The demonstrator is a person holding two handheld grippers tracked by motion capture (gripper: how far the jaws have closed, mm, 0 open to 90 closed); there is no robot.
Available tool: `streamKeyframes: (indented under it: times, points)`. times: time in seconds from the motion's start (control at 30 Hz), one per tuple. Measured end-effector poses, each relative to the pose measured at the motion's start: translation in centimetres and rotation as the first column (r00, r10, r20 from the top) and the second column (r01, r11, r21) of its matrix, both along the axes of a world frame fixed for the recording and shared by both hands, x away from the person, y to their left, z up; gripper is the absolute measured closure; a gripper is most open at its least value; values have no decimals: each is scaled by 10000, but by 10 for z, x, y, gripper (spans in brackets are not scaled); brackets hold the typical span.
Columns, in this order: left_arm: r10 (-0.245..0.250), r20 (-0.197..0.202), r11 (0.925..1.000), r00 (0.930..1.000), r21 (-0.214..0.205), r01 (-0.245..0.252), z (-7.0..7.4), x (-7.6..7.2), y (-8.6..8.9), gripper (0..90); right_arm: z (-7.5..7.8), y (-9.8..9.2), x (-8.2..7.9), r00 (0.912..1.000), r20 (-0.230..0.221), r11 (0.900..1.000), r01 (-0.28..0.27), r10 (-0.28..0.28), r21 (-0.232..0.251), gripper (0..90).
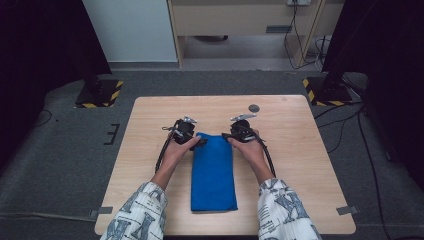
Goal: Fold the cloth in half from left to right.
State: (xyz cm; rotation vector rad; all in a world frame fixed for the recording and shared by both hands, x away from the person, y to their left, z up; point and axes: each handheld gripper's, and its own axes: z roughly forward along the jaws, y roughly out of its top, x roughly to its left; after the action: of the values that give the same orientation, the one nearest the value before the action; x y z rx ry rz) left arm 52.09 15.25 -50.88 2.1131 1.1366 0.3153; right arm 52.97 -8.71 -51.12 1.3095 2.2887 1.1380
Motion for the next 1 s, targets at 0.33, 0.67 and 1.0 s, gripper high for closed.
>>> streamKeyframes:
  times: [0.33, 0.67, 1.0]
  points:
    - [468, -337, 9989, 9983, 6, -468, -13, 5, 8, 382, -18, 4, 13, 9984, -566, 10000, -37, 33, -85, 576]
    - [202, -65, 9996, 9998, -195, -203, -17, -1, 6, 674, -20, 9, 8, 9968, -571, 9984, -564, 564, 13, 753]
    - [164, 236, 9977, 9996, -656, -149, -9, -6, 5, 852, -7, 5, 4, 9961, -492, 9960, -705, 732, 557, 864]
